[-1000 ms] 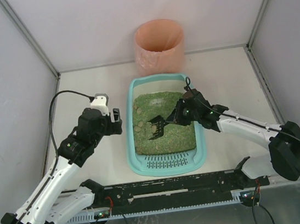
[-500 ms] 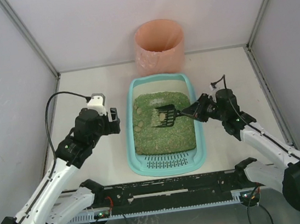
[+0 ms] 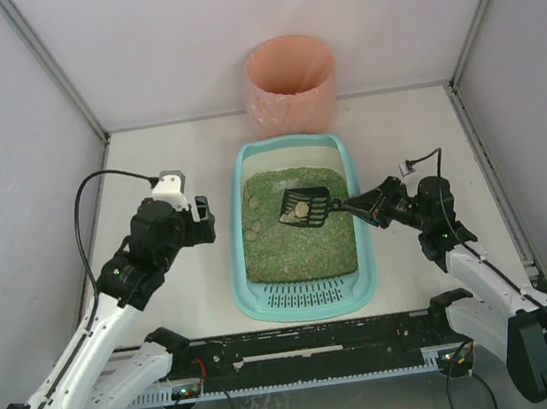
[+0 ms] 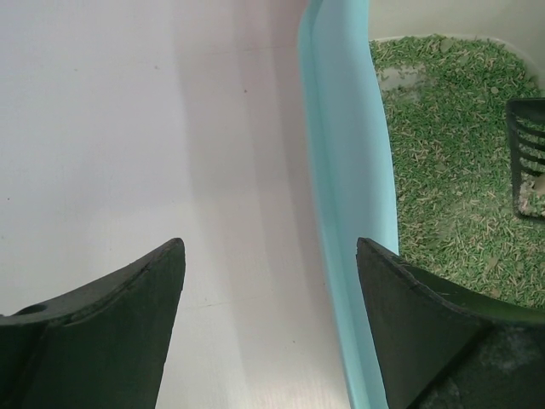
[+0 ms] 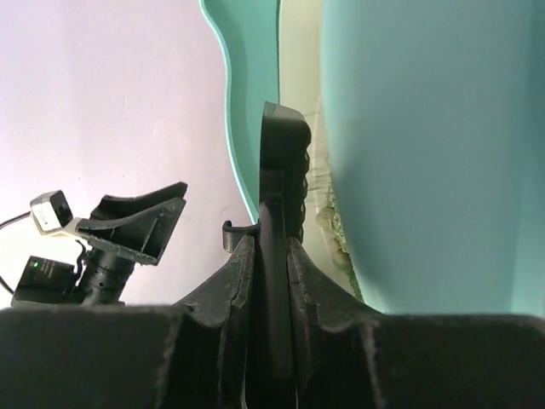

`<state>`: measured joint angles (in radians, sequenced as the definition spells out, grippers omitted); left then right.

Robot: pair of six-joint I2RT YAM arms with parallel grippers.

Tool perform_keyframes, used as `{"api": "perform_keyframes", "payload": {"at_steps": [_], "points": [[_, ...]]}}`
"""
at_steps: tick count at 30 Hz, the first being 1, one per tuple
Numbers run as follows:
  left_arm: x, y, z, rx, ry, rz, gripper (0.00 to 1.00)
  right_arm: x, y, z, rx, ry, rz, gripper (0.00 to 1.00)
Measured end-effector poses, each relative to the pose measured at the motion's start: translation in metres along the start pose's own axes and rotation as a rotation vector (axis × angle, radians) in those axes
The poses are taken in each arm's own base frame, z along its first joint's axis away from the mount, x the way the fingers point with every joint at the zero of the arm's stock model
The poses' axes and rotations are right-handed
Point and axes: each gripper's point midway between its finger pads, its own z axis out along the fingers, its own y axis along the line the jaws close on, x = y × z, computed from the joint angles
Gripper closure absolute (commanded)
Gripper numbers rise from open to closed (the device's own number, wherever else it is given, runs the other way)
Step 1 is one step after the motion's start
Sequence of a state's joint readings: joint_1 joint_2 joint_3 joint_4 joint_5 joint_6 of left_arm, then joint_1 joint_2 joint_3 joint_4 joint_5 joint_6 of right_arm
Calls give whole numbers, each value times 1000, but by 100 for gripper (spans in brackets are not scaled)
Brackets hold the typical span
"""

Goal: Clean the litter box

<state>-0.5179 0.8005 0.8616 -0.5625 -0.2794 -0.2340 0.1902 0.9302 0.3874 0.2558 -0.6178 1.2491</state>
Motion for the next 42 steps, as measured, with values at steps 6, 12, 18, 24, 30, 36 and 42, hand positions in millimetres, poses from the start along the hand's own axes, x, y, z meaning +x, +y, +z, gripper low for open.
{"api": "perform_keyframes", "payload": {"at_steps": [6, 12, 18, 24, 30, 36, 42], "points": [[-4, -3, -3, 20, -19, -20, 5, 8, 7, 5, -27, 49, 13, 100], [-16, -9, -7, 44, -58, -103, 0, 2, 9, 1, -39, 32, 25, 100], [-86, -25, -19, 51, -80, -224, 0, -6, 10, -10, -33, -17, 13, 100], [-184, -43, -72, 156, -260, -419, 0, -3, 1, -17, -3, -18, 15, 100], [-214, -42, -114, 225, -351, -584, 0, 2, 10, -18, 0, 0, -15, 100], [-229, -41, -130, 248, -392, -648, 0, -2, 14, -20, -7, -26, -17, 100], [-227, -45, -117, 237, -363, -664, 0, -5, 10, -17, 10, -35, 12, 100]]}}
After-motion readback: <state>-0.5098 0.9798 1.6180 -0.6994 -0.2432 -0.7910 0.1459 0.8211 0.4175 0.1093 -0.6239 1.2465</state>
